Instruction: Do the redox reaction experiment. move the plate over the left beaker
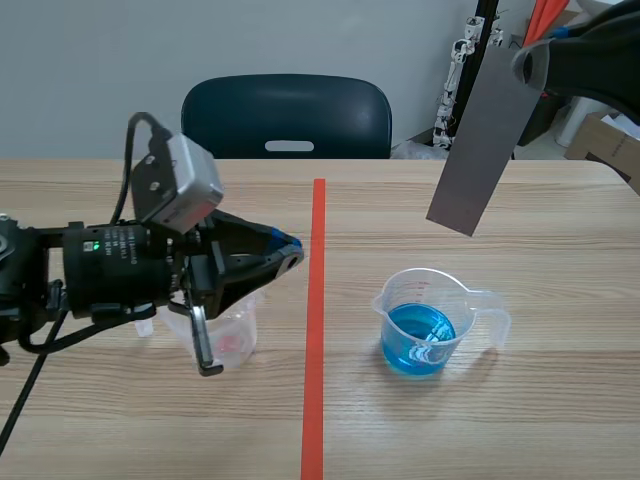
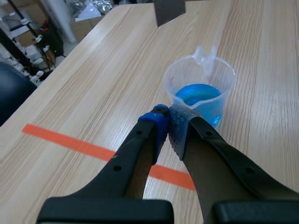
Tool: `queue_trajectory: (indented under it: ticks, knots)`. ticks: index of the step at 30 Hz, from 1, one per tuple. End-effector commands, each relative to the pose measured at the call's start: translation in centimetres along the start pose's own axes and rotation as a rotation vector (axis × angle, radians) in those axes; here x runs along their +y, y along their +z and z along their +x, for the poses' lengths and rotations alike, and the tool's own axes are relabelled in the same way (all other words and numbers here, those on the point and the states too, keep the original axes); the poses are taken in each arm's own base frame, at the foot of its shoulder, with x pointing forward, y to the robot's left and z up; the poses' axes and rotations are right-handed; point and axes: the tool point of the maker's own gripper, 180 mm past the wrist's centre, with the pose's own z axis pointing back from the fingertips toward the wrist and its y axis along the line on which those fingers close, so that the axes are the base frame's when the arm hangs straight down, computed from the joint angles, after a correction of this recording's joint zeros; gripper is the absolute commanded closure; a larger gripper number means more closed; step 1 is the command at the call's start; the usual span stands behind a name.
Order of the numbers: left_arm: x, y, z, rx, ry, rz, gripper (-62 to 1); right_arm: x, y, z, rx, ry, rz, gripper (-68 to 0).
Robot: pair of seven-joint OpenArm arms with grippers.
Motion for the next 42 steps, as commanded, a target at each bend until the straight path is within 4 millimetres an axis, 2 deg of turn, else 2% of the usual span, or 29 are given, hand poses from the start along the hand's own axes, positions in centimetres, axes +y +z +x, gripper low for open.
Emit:
queue_trajectory:
  ticks: [1, 6, 15, 23, 27, 31, 34, 38, 42]
  knots:
    - [0.4, 1.5, 0.4, -0.030, 0.011, 0.031, -2.7, -0.3, 0.0, 1.6, -0.044, 0.019, -0.005, -0.6]
    - [0.4, 5.8, -0.8, -0.022, 0.050, 0.103, -2.7, -0.1, -0.4, 1.9, -0.071, 0.014, 0.002, -0.6]
    - [-1.3, 14.0, -1.9, -0.021, 0.136, 0.231, -2.7, 0.1, -2.1, 3.0, -0.075, 0.042, 0.023, -0.6]
    - [-3.3, 18.8, -2.6, -0.039, 0.187, 0.391, -2.7, 1.2, -4.5, 3.1, -0.066, 0.036, 0.067, -0.6]
    - [-4.4, 20.9, -3.7, -0.099, 0.249, 0.508, -2.7, 2.1, -5.9, 3.3, -0.079, 0.030, 0.096, -0.6]
    - [-6.6, 22.6, -5.3, -0.136, 0.264, 0.602, -2.7, 2.9, -7.3, 3.0, -0.069, 0.054, 0.116, -0.6]
    - [-8.6, 23.0, -6.1, -0.163, 0.233, 0.637, -2.7, 3.6, -8.2, 3.3, -0.083, 0.051, 0.134, -0.6]
    - [-11.0, 22.2, -7.3, -0.168, 0.180, 0.639, -2.7, 4.4, -9.6, 3.4, -0.082, 0.057, 0.155, -0.6]
    - [-12.0, 20.9, -8.7, -0.180, 0.189, 0.666, -2.7, 5.5, -11.3, 3.1, -0.065, 0.069, 0.170, -0.6]
